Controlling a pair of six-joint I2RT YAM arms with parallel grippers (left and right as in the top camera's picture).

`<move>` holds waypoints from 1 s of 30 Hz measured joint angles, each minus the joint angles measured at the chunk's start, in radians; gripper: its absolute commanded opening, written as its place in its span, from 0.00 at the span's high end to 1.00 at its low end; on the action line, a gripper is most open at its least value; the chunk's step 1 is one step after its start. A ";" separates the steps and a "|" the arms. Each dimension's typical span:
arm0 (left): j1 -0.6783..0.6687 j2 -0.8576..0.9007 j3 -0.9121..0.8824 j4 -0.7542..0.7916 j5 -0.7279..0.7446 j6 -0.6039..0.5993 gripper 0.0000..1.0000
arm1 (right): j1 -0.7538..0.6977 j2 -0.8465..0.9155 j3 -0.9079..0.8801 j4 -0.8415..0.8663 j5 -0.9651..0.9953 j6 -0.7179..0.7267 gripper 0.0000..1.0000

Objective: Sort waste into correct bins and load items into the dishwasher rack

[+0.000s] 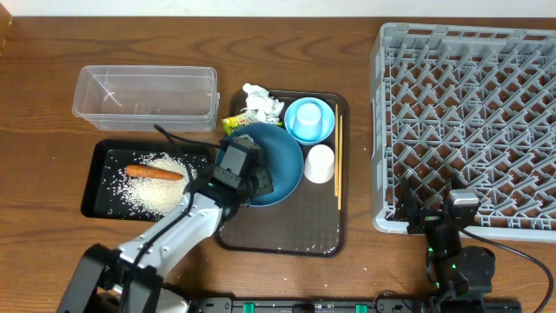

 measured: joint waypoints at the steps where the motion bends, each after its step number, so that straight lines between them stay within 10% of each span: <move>1: 0.000 0.003 0.000 -0.011 0.001 0.001 0.94 | 0.000 0.000 0.000 0.000 0.000 0.000 0.01; 30: -0.159 -0.190 0.000 -0.132 0.309 -0.038 0.93 | 0.000 0.000 0.000 0.000 0.000 0.000 0.01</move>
